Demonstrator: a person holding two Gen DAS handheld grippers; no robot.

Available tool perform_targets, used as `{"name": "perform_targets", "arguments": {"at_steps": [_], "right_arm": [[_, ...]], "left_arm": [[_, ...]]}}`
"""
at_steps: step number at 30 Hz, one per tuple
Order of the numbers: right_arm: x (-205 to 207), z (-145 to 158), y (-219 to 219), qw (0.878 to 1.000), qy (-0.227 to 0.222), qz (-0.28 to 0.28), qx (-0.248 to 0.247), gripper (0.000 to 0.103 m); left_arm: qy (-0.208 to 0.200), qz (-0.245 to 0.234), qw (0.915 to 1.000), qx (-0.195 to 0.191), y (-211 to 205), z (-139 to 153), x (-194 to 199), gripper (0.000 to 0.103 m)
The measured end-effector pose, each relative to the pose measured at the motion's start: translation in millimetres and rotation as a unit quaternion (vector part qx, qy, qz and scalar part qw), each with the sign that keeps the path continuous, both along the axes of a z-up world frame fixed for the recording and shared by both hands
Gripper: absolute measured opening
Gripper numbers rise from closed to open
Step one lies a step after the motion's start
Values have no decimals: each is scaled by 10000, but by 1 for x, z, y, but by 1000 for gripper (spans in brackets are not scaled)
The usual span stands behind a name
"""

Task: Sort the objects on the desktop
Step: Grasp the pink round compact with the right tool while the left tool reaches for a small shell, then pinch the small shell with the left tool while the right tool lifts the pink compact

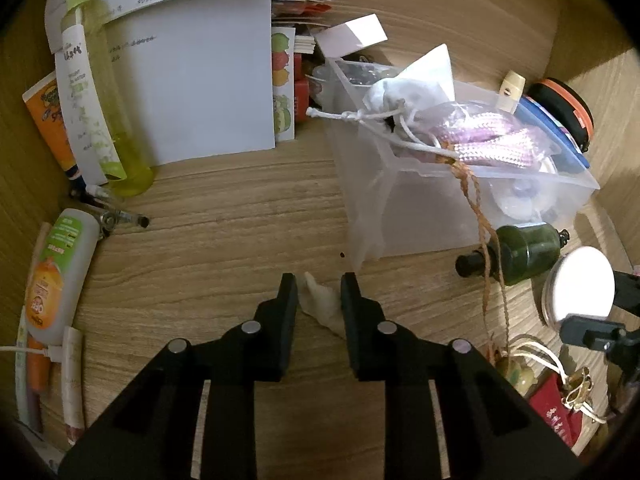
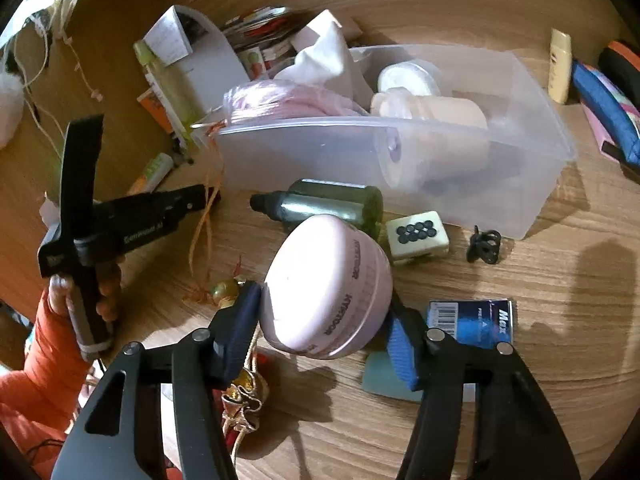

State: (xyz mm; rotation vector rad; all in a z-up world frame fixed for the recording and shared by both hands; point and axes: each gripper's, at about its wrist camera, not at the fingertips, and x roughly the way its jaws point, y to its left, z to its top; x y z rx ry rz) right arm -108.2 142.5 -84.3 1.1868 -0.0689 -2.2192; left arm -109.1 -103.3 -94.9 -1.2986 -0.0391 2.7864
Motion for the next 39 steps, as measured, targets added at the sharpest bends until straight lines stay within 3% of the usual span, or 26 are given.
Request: {"name": "perform_targets", "arguments": {"at_steps": [17, 39], "right_arm": [[7, 39, 28, 9973, 592, -276, -346, 55], [-7, 74, 58, 9899, 1200, -549, -517, 55]], "left_arm": [[737, -3, 9972, 124, 21, 41, 29, 22], [1326, -256, 9904, 307, 51, 85, 36, 22]]}}
